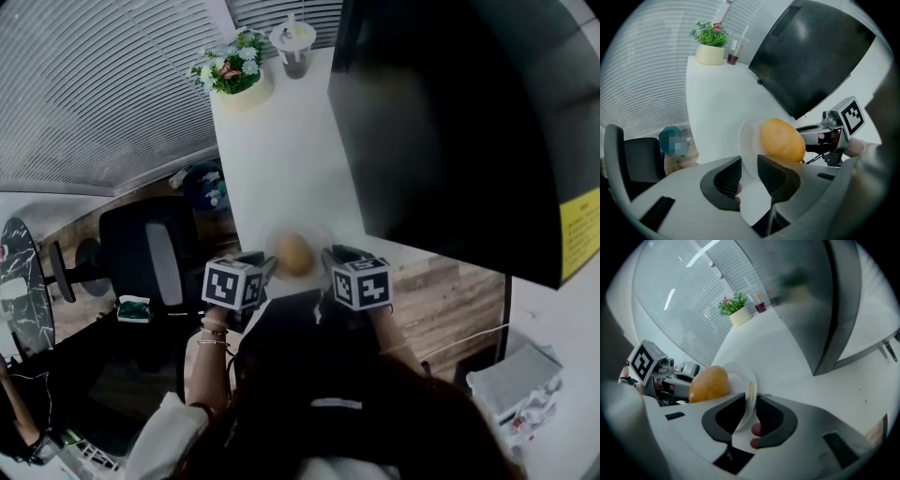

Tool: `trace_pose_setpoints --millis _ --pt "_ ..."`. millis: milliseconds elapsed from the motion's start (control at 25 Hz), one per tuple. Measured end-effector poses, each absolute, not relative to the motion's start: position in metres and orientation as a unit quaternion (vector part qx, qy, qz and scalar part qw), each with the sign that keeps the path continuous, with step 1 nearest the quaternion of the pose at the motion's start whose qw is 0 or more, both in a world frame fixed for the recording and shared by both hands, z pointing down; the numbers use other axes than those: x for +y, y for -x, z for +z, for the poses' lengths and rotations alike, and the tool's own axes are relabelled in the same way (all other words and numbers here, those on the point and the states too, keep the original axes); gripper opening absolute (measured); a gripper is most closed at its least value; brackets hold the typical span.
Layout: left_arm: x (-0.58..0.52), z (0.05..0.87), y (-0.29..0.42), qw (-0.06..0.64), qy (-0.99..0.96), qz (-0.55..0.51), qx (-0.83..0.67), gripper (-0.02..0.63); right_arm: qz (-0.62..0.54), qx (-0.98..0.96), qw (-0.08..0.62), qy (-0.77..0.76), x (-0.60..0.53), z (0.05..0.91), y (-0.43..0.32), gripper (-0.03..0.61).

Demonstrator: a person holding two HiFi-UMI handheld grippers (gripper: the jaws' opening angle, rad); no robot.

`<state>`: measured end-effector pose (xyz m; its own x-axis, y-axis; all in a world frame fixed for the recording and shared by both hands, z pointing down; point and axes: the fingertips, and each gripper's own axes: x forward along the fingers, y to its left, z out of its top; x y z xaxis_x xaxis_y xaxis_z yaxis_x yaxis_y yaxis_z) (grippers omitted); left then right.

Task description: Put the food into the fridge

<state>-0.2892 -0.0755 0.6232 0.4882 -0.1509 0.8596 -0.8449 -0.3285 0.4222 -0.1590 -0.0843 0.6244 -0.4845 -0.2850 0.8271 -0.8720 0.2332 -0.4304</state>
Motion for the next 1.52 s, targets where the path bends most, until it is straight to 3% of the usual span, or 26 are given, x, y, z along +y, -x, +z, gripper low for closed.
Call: trace_pose_setpoints --millis 840,1520 --pt "-0.072 0.623 0.280 0.482 -0.748 0.347 -0.295 0.077 0.464 -0.710 0.304 -0.433 -0.078 0.620 0.147 0.066" --pt "-0.061 0.609 0.255 0.483 -0.725 0.339 -0.357 0.055 0.458 -0.736 0.300 -0.397 -0.075 0.611 0.121 0.054"
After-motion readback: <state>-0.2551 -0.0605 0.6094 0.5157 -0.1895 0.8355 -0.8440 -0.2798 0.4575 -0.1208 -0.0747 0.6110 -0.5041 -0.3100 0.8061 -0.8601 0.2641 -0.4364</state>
